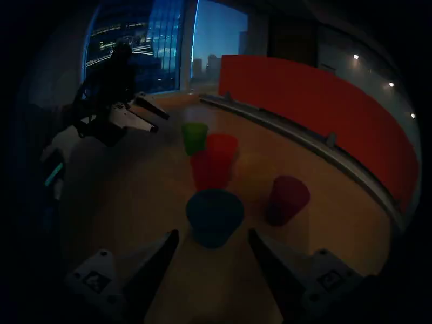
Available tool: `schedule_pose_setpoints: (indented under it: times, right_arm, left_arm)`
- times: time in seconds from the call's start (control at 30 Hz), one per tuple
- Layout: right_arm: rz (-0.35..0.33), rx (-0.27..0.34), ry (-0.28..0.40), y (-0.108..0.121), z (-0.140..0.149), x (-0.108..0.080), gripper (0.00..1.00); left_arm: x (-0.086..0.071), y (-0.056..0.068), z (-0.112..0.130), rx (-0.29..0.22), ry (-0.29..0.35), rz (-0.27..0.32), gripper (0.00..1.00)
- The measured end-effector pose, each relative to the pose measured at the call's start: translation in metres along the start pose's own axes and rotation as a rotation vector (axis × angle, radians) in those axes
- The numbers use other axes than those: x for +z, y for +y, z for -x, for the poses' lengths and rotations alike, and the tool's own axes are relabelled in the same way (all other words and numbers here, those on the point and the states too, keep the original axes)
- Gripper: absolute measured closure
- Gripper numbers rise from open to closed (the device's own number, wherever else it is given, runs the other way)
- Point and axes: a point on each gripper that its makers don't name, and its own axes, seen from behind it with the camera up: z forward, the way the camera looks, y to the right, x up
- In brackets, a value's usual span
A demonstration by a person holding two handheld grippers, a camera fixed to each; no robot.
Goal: Pour water
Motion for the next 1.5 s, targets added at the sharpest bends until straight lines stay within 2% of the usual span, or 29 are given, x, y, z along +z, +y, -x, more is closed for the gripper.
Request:
schedule_pose_setpoints:
  times: [0.37, 0.9, 1.17, 1.5]
  right_arm:
    - [-0.015, 0.009, -0.021, 0.001, 0.005, 0.024, 0.02]
    - [-0.043, 0.006, -0.028, -0.001, -0.003, 0.053, 0.03]
    - [-0.051, 0.008, -0.031, -0.001, -0.004, 0.060, 0.03]
    - [-0.043, 0.007, -0.020, 0.002, -0.005, 0.060, 0.03]
  left_arm:
    - [0.012, -0.004, 0.013, 0.023, -0.047, 0.003, 0.02]
    - [0.026, -0.014, 0.020, -0.010, -0.063, 0.017, 0.02]
    - [0.029, -0.018, 0.022, -0.007, -0.067, 0.019, 0.02]
    - [0.034, -0.020, 0.024, -0.008, -0.076, 0.023, 0.02]
